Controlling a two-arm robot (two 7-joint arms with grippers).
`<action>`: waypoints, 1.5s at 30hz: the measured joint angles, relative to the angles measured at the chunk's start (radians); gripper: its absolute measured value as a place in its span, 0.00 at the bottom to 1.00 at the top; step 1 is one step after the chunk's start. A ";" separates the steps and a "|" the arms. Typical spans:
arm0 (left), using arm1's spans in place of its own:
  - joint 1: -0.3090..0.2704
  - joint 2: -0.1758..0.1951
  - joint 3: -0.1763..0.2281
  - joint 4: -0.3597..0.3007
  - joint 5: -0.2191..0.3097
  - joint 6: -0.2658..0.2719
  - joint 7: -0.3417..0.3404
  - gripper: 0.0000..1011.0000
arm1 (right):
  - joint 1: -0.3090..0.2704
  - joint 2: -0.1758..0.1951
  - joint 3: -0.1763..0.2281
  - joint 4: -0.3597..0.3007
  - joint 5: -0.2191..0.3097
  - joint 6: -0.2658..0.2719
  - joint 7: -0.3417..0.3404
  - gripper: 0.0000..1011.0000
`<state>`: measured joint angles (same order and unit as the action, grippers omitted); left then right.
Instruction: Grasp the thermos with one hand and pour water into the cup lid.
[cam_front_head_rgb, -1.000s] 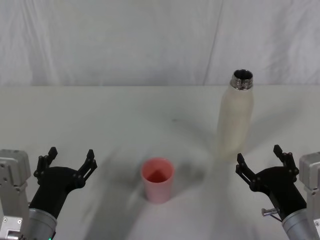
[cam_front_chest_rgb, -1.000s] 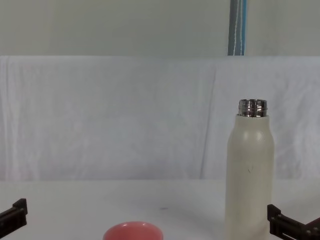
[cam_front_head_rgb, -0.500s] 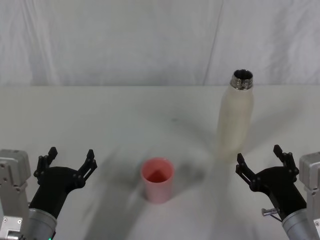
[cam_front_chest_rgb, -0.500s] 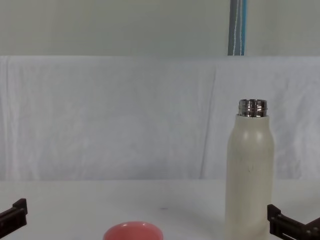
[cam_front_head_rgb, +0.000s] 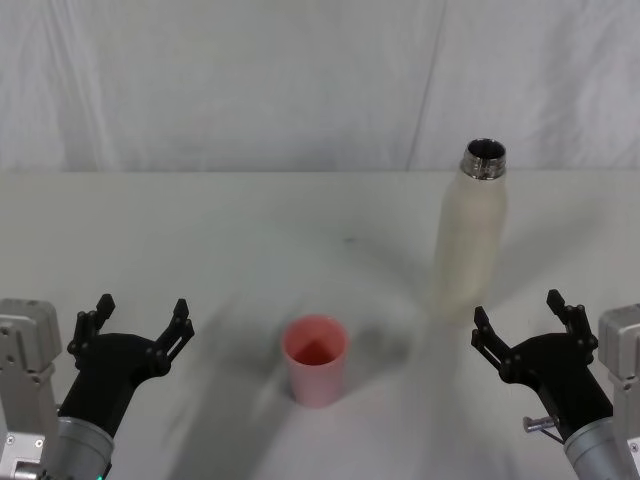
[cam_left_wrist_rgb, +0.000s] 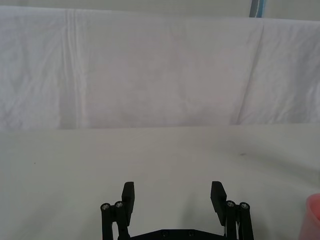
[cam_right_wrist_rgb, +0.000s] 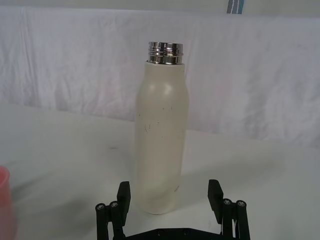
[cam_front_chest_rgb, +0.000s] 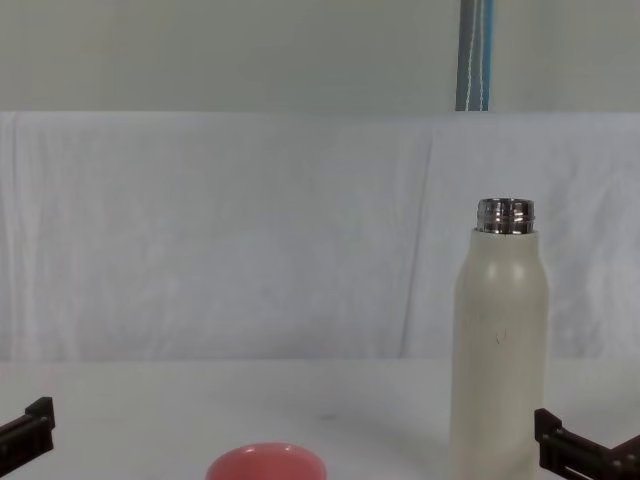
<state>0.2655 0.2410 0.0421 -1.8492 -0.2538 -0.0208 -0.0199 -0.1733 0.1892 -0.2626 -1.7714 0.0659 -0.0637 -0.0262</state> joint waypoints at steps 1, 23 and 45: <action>0.000 0.000 0.000 0.000 0.000 0.000 0.000 0.99 | 0.000 0.000 0.000 0.000 0.000 0.000 0.000 0.99; 0.000 0.000 0.000 0.000 0.000 0.000 0.000 0.99 | 0.000 0.000 0.000 0.000 0.000 0.000 0.000 0.99; 0.000 0.000 0.000 0.000 0.000 0.000 0.000 0.99 | 0.011 -0.036 0.067 -0.001 0.081 0.025 0.149 0.99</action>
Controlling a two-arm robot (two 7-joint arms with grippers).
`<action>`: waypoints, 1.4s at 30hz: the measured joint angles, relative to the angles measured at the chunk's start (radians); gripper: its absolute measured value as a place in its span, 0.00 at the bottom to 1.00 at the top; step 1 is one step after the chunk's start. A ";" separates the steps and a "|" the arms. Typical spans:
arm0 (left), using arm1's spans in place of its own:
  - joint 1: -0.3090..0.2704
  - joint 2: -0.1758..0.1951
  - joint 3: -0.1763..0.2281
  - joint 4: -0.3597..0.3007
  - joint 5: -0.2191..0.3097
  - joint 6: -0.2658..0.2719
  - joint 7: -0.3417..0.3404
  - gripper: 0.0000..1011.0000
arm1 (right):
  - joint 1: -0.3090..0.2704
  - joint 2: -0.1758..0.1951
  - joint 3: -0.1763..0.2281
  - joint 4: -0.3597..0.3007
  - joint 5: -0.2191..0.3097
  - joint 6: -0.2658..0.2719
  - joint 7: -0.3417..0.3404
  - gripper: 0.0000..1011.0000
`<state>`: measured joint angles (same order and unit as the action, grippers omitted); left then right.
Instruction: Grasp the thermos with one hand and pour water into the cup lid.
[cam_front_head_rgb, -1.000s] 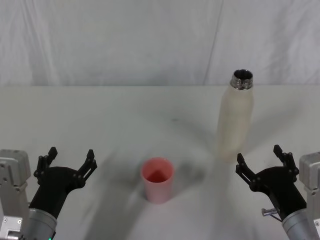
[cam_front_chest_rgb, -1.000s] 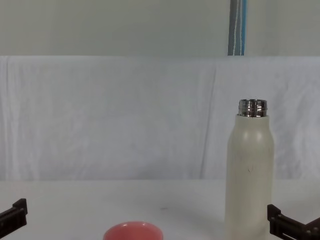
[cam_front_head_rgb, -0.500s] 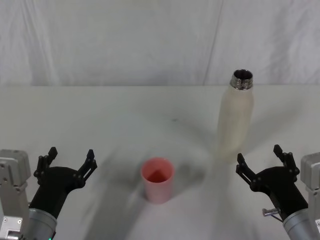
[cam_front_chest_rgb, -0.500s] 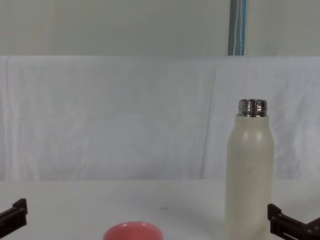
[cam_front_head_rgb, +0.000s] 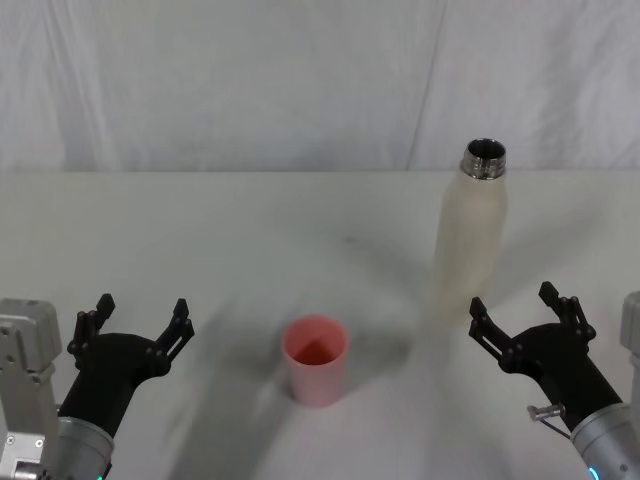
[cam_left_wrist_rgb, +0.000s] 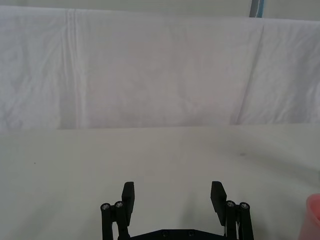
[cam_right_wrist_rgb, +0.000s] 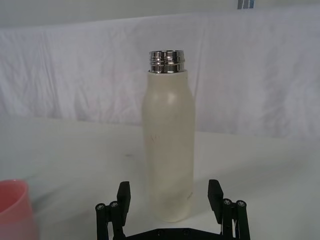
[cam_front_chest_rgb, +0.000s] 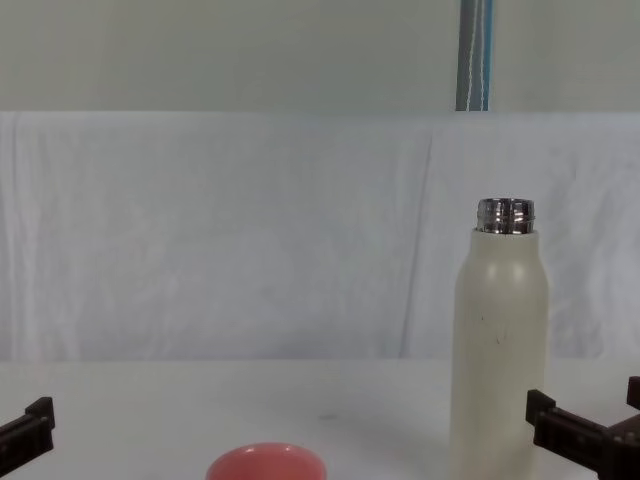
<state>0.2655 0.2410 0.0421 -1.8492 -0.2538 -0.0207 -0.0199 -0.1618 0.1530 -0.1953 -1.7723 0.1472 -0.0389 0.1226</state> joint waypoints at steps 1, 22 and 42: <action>0.000 0.000 0.000 0.000 0.000 0.000 0.000 0.99 | 0.003 -0.001 0.002 0.002 0.005 0.003 0.006 0.99; 0.000 0.000 0.000 0.000 0.000 0.000 0.000 0.99 | 0.110 0.003 0.013 0.086 0.043 0.040 0.059 0.99; 0.000 0.000 0.000 0.000 0.000 0.000 0.000 0.99 | 0.204 -0.005 -0.013 0.195 0.062 0.046 0.078 0.99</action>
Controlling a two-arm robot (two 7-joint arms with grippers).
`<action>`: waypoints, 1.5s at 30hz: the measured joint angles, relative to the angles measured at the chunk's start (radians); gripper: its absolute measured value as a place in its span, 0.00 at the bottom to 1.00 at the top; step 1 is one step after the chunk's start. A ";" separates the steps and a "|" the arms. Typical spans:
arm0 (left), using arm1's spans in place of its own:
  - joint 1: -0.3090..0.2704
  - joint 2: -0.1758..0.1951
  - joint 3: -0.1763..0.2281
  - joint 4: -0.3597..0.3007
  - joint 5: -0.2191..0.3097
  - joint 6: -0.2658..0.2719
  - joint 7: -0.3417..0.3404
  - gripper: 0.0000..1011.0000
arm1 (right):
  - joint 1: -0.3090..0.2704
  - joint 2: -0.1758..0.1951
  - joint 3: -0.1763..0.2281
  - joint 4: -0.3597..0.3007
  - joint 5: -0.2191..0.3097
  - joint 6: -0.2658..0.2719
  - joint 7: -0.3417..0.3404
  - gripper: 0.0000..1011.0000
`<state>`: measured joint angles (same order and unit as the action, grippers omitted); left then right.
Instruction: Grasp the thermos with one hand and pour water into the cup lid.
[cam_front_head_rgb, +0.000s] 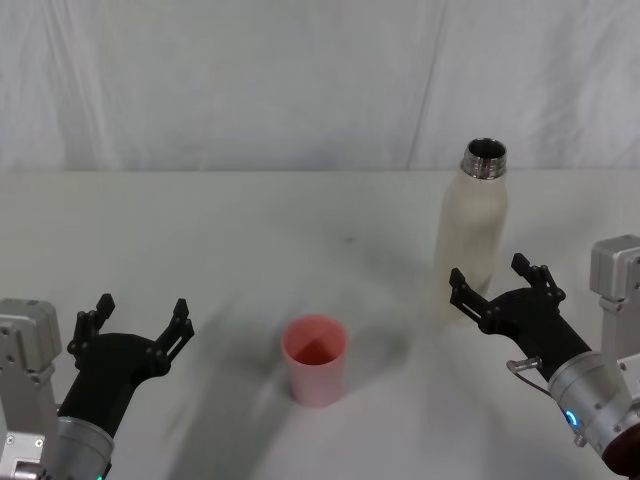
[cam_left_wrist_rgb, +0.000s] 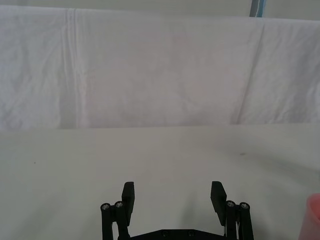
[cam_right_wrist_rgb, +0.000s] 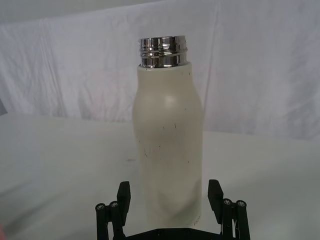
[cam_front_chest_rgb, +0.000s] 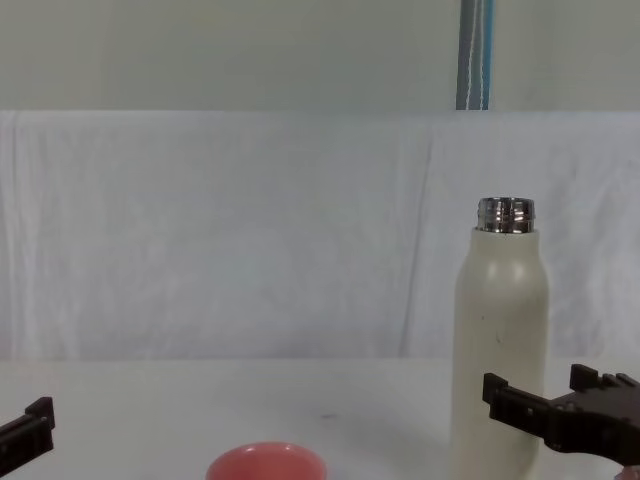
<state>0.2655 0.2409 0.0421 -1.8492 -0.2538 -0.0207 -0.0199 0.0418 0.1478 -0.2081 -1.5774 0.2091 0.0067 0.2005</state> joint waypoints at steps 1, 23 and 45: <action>0.000 0.000 0.000 0.000 0.000 0.000 0.000 0.99 | 0.000 0.000 0.000 0.000 0.000 0.000 0.000 0.99; 0.000 0.000 0.000 0.000 0.000 0.000 0.000 0.99 | 0.044 -0.010 -0.015 0.066 0.003 -0.012 -0.001 0.99; 0.000 0.000 0.000 0.000 0.000 0.000 0.000 0.99 | 0.101 -0.022 -0.023 0.127 0.009 -0.022 0.007 0.99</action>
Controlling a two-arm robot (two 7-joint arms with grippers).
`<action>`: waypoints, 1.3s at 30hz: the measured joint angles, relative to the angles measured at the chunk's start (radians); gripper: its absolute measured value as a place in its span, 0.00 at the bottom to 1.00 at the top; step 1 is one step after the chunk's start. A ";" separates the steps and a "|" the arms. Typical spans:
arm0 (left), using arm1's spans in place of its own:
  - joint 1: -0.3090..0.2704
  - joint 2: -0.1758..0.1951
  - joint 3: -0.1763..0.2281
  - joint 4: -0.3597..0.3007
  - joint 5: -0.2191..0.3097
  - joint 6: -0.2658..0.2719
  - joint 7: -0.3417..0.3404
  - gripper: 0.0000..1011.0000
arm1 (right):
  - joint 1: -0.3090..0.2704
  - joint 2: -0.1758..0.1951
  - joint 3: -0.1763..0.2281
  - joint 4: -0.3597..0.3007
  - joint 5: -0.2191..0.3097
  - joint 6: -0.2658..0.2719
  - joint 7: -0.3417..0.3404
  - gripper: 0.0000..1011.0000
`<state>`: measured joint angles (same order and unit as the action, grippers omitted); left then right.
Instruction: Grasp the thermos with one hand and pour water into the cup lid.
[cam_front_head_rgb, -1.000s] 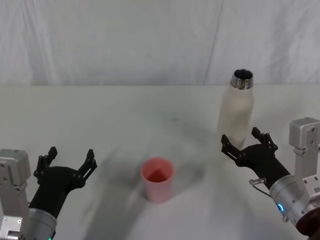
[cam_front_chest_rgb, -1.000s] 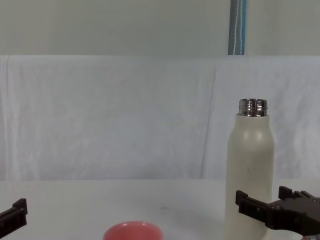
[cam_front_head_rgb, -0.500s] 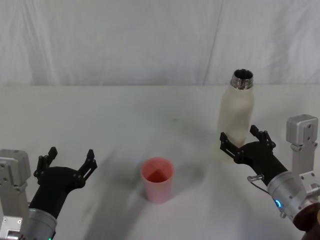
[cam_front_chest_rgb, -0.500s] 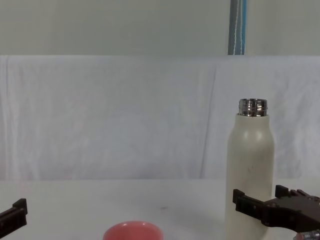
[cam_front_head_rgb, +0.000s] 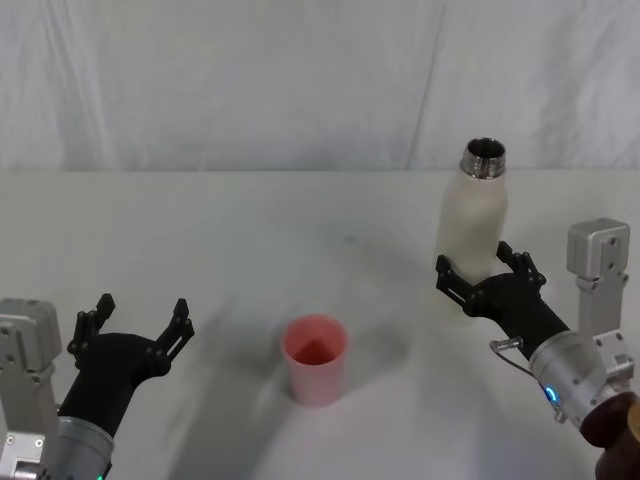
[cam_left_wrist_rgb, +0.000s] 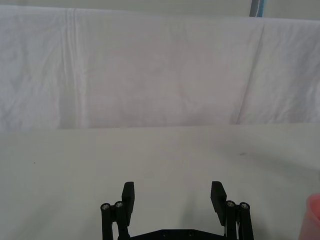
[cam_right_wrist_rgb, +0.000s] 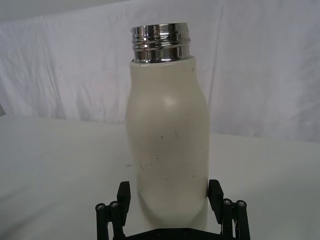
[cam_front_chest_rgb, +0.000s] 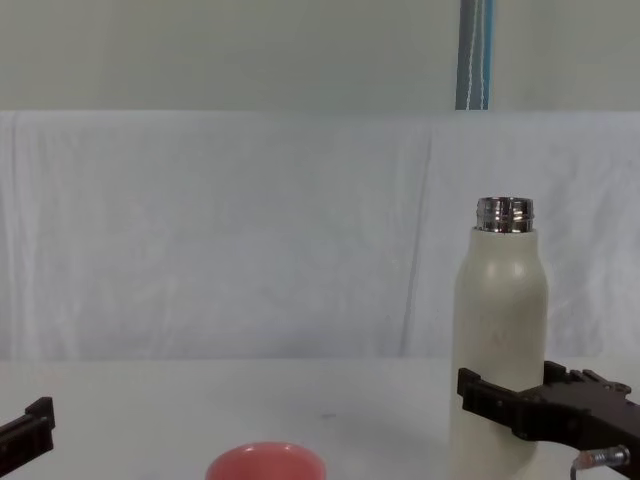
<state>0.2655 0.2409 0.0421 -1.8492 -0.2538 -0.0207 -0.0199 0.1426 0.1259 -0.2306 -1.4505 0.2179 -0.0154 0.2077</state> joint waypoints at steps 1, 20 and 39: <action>0.000 0.000 0.000 0.000 0.000 0.000 0.000 0.99 | 0.003 0.000 0.000 0.004 0.000 -0.001 0.001 0.99; 0.000 0.000 0.000 0.000 0.000 0.000 0.000 0.99 | 0.054 -0.010 -0.012 0.070 0.004 -0.014 0.011 0.99; 0.000 0.000 0.000 0.000 0.000 0.000 0.000 0.99 | 0.099 -0.031 -0.020 0.140 -0.015 -0.026 -0.003 0.99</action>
<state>0.2655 0.2410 0.0421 -1.8492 -0.2538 -0.0208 -0.0199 0.2416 0.0947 -0.2502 -1.3101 0.2024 -0.0409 0.2047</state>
